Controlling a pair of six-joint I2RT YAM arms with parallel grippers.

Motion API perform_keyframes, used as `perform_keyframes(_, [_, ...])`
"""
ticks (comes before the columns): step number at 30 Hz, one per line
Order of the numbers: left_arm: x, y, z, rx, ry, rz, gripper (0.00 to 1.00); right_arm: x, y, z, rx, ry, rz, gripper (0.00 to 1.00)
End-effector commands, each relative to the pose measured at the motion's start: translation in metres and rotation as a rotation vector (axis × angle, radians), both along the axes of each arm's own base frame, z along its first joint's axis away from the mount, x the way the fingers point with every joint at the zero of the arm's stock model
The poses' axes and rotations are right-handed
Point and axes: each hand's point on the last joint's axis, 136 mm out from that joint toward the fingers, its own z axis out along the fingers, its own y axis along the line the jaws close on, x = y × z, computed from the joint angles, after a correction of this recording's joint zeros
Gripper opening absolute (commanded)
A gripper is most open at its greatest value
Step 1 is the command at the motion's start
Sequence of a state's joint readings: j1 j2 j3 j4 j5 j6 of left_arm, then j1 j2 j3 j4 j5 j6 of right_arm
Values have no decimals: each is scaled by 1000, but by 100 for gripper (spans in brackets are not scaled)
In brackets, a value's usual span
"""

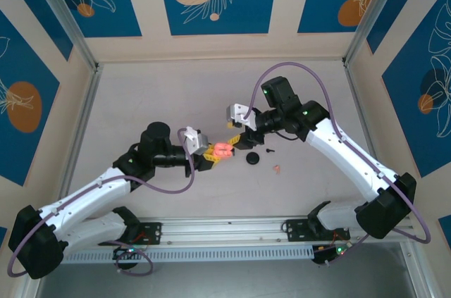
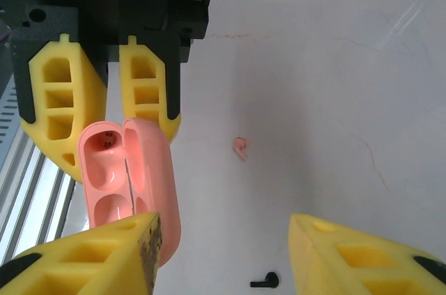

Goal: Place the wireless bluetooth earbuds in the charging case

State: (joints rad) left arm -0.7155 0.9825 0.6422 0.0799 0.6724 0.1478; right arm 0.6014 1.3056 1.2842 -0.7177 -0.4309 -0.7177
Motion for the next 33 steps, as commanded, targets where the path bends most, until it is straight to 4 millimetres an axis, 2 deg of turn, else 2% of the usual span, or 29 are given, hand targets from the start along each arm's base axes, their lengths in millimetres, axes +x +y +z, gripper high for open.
perform_keyframes(1, [-2, -1, 6, -32, -7, 1, 17, -5, -2, 8, 40, 26, -10, 51])
perform_keyframes(8, [30, 12, -8, -23, 28, 189, 17, 3, -8, 33, 152, 110, -147, 50])
perform_keyframes(13, [57, 33, -13, -39, 99, 332, 17, 15, -16, 30, 167, 248, -313, 50])
perform_keyframes(20, [93, 85, -29, -22, 278, 605, 16, 12, -18, 2, 74, 361, -344, 49])
perform_keyframes(25, [104, 117, -32, -30, 306, 737, 16, 4, -5, -7, 25, 433, -269, 48])
perform_keyframes(28, [110, 135, -43, -26, 336, 809, 16, 0, 4, -19, -19, 462, -211, 49])
perform_keyframes(31, [118, 153, -56, -21, 382, 887, 16, -6, 15, -42, -113, 405, -138, 53])
perform_keyframes(33, [124, 164, -61, -32, 411, 933, 16, -11, 22, -64, -202, 301, -69, 54])
